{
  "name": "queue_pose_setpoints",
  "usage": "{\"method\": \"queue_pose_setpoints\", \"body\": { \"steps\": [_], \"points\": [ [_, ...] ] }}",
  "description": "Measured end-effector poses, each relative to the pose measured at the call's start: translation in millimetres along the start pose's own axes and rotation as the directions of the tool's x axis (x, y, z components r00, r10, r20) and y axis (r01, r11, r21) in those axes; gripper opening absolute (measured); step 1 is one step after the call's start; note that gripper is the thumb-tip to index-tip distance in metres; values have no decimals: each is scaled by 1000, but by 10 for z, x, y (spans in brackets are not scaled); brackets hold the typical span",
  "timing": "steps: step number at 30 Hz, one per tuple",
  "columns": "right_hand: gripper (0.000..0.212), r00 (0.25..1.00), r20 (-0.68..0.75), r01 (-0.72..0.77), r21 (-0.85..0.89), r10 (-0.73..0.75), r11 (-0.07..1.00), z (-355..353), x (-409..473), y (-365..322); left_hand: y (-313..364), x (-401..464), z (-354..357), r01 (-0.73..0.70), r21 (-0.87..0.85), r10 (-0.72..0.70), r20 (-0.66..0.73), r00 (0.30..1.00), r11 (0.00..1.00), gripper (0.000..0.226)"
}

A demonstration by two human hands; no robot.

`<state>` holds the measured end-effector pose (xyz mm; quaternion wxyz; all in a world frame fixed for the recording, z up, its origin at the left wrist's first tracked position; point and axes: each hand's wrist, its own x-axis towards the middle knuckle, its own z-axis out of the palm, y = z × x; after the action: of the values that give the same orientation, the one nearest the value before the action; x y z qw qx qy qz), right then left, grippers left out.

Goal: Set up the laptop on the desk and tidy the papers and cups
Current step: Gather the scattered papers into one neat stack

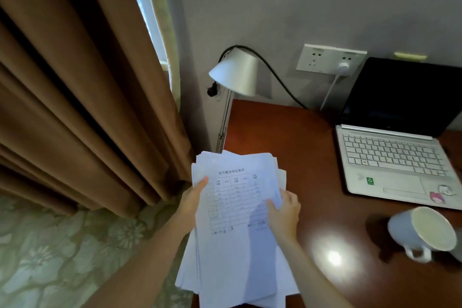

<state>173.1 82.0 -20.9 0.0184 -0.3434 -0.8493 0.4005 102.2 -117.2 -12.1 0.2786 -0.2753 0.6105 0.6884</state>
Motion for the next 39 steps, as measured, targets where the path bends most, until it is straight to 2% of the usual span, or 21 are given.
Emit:
{"method": "queue_pose_setpoints", "body": {
  "steps": [3,5,7,10,14,18,21,24,26,30,34,37,39],
  "points": [
    [48,993,-15,-114,148,118,982,24,-51,-17,-36,-40,99,-69,102,67,20,998,992,14],
    [51,985,-21,-161,209,169,965,-27,26,-12,-14,-90,155,-147,135,143,35,989,980,18],
    [60,984,32,-175,324,174,930,-140,156,-30,112,-167,221,-227,140,214,99,972,964,20],
    [63,988,117,-150,583,100,798,-449,334,-122,453,-305,314,-355,124,312,272,910,927,28],
    [43,991,114,-26,685,-72,728,-1007,436,-372,992,-536,379,-503,63,443,391,807,862,33],
    [51,953,91,110,787,-291,607,-1410,332,-730,1342,-803,537,-628,-69,594,419,686,775,35],
    [39,925,60,175,808,-374,563,-1612,248,-832,1442,-924,672,-687,-124,671,390,630,716,38],
    [33,909,40,230,782,-415,580,-1700,197,-823,1469,-951,720,-727,-112,710,356,607,677,53],
    [31,899,31,271,745,-437,610,-1702,181,-797,1452,-914,724,-754,-83,723,369,584,651,47],
    [32,917,24,254,736,-399,628,-1682,180,-715,1389,-740,700,-742,-16,689,384,614,670,42],
    [40,918,38,238,743,-394,625,-1548,154,-673,1214,-587,743,-664,148,538,472,698,733,38],
    [40,921,31,238,744,-388,624,-1467,119,-742,1137,-573,802,-626,100,545,397,738,774,33],
    [37,911,6,275,735,-412,619,-1508,131,-775,1126,-572,776,-637,51,579,365,729,770,36]
  ]
}}
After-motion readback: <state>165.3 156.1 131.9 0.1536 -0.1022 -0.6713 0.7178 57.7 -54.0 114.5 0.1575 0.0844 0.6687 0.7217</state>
